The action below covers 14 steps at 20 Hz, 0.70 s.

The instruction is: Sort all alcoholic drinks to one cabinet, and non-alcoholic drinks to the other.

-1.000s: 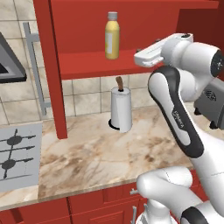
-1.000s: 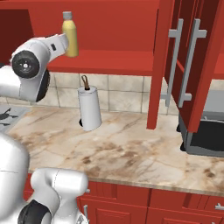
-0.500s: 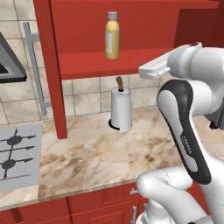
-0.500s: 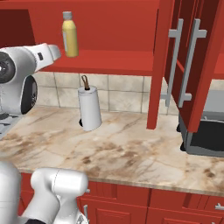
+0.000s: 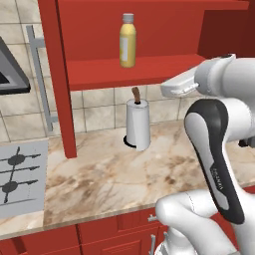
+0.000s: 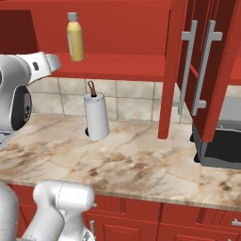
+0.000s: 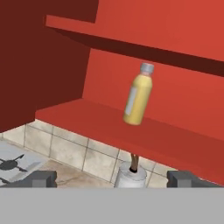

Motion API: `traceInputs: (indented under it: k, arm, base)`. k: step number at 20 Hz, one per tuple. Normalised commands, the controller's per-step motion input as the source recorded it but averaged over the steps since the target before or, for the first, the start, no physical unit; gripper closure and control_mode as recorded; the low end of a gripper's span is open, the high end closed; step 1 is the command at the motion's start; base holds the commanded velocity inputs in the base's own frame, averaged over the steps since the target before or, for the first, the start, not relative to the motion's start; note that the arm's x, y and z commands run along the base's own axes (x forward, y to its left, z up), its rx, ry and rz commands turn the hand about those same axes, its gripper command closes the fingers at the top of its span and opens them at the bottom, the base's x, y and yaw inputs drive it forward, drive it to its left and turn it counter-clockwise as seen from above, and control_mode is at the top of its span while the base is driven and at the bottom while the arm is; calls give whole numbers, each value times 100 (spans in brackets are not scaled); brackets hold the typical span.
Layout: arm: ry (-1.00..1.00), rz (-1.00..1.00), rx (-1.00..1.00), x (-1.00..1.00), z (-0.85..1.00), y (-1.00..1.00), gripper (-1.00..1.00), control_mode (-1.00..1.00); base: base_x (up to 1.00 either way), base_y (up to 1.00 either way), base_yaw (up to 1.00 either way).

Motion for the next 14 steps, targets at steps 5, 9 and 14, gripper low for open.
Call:
traceInputs:
  k: [5,9,14]
  arm:
    - [-7,-1,0,-31,0,-2,-100,100]
    - [0,0,0,0,0,0,-100,100]
    - [0,0,0,0,0,0,-100,100]
  base:
    - [-60,-18,-7]
    - [-100,-39,-19]
    - [-91,-35,-23]
